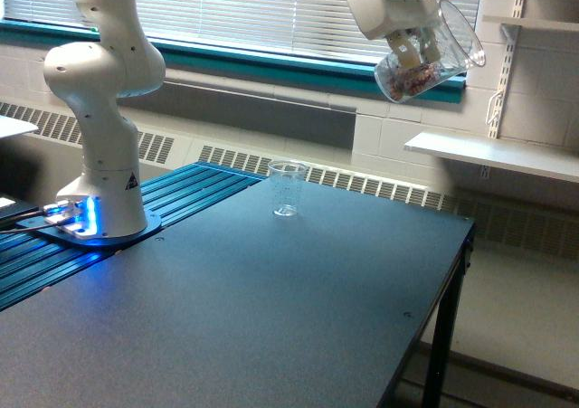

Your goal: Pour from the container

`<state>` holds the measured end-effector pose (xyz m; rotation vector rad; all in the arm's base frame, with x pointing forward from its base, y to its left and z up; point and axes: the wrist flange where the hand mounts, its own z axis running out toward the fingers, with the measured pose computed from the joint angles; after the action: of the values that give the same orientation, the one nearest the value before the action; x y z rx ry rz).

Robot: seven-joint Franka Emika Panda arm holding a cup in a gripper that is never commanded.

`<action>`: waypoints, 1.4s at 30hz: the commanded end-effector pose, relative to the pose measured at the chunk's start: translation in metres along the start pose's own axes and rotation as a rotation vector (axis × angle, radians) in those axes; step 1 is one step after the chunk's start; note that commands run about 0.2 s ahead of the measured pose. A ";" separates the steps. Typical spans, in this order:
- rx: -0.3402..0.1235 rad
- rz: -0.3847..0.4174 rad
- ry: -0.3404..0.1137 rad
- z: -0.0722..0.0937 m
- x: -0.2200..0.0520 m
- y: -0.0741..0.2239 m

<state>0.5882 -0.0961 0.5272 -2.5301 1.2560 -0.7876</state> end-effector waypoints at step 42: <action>0.005 0.022 -0.136 -0.002 -0.125 -0.043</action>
<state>0.5628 0.0001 0.4974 -2.5435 1.2140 -0.6231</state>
